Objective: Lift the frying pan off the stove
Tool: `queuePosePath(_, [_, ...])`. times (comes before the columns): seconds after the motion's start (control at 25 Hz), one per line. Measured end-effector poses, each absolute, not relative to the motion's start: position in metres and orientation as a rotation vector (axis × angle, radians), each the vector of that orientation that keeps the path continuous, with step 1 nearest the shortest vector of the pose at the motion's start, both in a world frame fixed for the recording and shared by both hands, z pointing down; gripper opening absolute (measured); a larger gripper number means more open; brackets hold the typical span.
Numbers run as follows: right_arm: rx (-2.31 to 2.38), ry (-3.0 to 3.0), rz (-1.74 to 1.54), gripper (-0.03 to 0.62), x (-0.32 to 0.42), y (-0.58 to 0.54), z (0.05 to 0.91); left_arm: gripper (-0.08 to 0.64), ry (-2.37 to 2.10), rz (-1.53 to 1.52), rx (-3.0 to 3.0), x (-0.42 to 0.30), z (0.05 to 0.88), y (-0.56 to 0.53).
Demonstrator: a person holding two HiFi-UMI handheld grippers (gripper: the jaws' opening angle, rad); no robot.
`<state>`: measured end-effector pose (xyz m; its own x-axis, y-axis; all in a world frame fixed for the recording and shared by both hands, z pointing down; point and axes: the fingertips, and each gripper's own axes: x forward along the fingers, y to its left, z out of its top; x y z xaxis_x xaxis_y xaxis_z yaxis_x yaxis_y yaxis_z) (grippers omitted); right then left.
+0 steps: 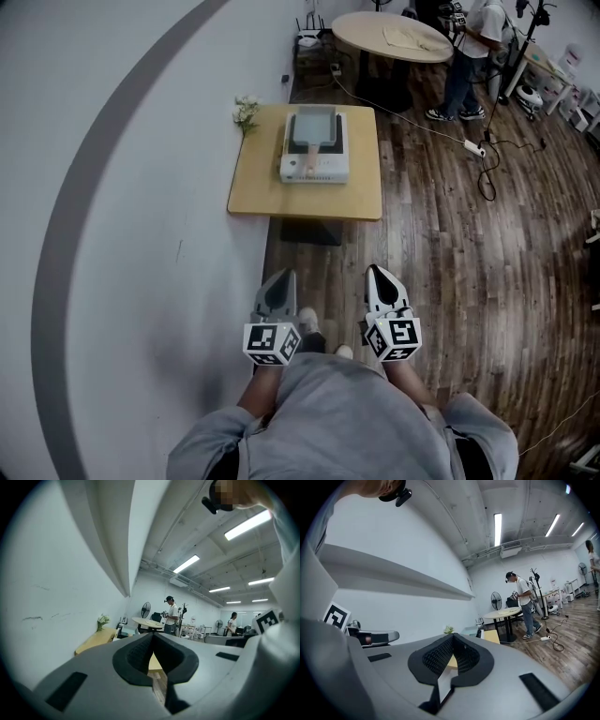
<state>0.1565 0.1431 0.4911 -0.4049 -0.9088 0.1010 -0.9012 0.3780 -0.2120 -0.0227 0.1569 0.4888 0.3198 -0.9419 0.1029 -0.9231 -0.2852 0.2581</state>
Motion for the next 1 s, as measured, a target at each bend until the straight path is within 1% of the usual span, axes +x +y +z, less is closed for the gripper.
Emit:
queuePosePath(0.52, [-1.768,2.590,-0.283,-0.002,0.108,0.043,0.486,0.002,-1.641,-0.154,2.385,-0.067,0.482,0.045])
queuePosePath(0.76, [-1.828,2.589,-0.241,-0.002,0.080,0.012,0.492,0.002,-1.610,-0.130,2.381,-0.093,0.490,0.013])
queuePosePath(1.0, [-1.857,2.571,-0.281,-0.001,0.064,-0.010,0.500,0.002,-1.574,-0.118,2.393,-0.106,0.493,-0.010])
